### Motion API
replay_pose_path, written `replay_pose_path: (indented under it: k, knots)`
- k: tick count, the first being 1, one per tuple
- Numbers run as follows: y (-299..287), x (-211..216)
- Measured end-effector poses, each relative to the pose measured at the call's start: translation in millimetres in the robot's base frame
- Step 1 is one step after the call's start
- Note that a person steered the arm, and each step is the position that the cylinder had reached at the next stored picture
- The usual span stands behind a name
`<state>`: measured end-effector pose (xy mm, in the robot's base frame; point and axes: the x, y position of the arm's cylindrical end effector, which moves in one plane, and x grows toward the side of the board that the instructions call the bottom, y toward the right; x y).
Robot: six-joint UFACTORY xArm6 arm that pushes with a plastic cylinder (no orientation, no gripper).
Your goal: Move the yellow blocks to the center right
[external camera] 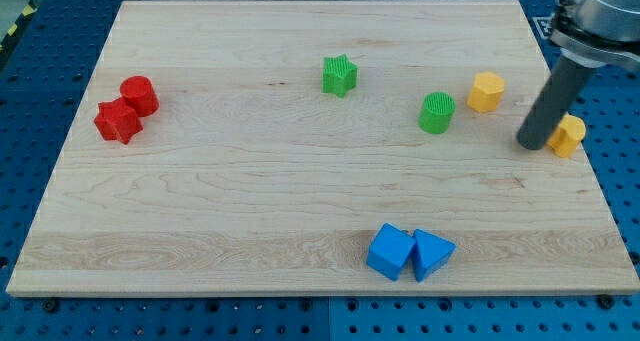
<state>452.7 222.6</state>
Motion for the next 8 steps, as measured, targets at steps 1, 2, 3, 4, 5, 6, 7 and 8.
replay_pose_path:
  k: [1, 2, 3, 4, 5, 6, 7, 8]
  knots:
    - [-36, -46]
    - [-47, -50]
    - [-71, -55]
    - [-86, -91]
    - [-81, -110]
    - [-46, -110]
    - [-43, -95]
    - [-30, -86]
